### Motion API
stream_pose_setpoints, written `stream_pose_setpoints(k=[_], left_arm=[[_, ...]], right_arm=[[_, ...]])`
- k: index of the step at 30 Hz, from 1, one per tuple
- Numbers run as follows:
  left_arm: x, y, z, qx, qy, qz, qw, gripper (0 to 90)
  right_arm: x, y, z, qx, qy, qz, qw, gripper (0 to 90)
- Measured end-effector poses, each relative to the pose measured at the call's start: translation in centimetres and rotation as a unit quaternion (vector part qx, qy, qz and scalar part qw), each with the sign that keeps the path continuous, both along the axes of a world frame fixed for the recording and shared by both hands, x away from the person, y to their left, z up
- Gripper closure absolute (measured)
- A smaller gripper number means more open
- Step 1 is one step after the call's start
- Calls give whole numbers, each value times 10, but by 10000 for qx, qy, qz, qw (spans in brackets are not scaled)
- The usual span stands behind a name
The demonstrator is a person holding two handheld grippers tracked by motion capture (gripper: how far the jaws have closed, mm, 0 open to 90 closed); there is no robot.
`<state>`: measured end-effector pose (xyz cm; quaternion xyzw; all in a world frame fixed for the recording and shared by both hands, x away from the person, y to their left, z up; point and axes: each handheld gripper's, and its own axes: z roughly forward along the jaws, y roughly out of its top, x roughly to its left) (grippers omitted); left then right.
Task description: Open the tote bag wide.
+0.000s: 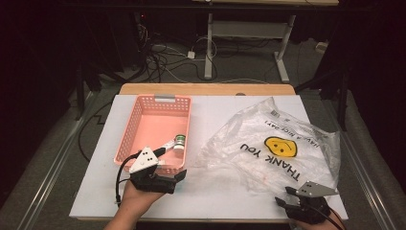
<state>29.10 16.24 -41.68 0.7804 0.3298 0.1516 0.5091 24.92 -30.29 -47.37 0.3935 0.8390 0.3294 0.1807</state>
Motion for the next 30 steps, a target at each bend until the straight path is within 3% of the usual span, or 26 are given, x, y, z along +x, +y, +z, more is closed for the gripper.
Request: stream_pose_setpoints(k=[3,5,7,14,18,24,27,29,30], left_arm=[[0,0,0,0,-3,-13,10000,0],[0,0,0,10,1,-23,10000,0],[1,0,0,-6,0,-28,10000,0],[3,2,0,-43,9,7,10000,0],[2,4,0,-99,-28,38,9999,0],[2,7,-1,-155,-25,76,9998,0],[1,8,-1,-169,-42,102,9998,0],[0,9,-1,-182,-42,133,9997,0],[0,10,-1,-186,-43,149,9997,0]], right_arm=[[1,-2,1,-28,-32,-161,9999,708],[1,-1,1,-59,-46,-118,9999,900],[1,4,2,-211,-89,-106,9997,900],[10,28,17,-42,-373,44,9993,900],[20,50,18,66,-352,169,9992,900],[22,73,12,88,-274,352,9990,897],[20,70,17,343,-273,459,9980,797],[15,65,31,564,-479,530,9958,696],[15,65,31,564,-479,530,9958,696]])
